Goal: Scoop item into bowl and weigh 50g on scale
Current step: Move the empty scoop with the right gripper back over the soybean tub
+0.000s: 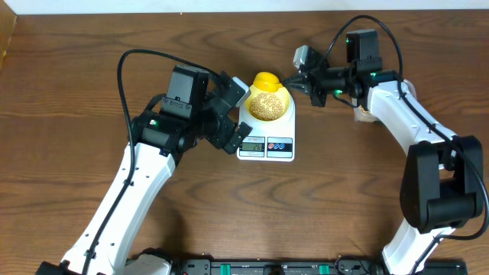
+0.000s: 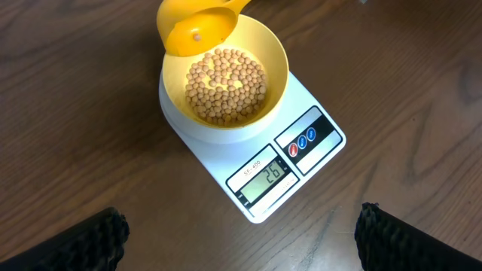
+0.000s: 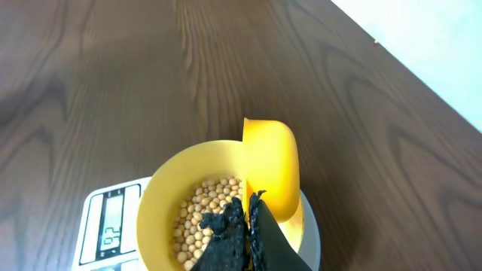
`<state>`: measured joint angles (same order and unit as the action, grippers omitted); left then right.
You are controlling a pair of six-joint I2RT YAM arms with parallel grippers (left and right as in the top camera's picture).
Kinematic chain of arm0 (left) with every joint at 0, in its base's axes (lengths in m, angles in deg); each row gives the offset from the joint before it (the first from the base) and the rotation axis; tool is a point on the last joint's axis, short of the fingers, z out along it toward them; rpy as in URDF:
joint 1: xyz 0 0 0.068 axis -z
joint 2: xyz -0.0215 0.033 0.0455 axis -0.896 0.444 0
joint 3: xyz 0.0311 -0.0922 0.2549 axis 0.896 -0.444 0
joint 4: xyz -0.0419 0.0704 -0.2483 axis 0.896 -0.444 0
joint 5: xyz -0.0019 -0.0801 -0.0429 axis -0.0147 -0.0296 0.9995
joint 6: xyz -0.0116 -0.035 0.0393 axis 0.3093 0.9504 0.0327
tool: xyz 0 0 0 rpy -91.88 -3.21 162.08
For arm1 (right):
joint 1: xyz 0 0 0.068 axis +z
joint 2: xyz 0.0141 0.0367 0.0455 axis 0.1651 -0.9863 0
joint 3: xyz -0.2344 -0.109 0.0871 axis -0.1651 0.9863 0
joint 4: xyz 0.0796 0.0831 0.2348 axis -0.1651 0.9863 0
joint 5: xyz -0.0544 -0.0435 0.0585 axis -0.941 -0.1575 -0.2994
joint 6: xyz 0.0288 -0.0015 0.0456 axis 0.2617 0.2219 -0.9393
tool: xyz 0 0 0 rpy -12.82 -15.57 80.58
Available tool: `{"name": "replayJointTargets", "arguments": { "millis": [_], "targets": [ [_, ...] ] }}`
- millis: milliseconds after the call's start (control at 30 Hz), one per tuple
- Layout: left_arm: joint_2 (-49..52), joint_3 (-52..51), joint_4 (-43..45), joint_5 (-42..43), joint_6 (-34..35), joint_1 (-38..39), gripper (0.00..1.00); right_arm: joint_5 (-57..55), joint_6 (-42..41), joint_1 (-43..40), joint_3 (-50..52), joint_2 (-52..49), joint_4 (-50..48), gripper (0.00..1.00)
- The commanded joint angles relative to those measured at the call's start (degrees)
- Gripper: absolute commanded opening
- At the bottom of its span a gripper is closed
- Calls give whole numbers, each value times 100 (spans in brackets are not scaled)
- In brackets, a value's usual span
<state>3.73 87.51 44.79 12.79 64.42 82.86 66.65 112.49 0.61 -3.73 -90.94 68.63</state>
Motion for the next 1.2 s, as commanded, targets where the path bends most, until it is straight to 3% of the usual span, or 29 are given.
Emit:
{"name": "replayJointTargets", "arguments": {
  "millis": [0, 667, 933, 1167],
  "targets": [
    [-87, -33, -15, 74, 52, -17, 98, 52, 476, 81, 2, -55, 7, 1],
    [-87, -35, -17, 74, 52, -17, 98, 37, 732, 81, 0, 258, 0, 1],
    [-87, -33, -15, 74, 52, -17, 98, -549, -590, 59, 0, 994, -2, 1],
    [-87, -33, -15, 74, 52, -17, 98, -3456, -2214, 59, 0, 1714, 9, 1]
  ]
}}
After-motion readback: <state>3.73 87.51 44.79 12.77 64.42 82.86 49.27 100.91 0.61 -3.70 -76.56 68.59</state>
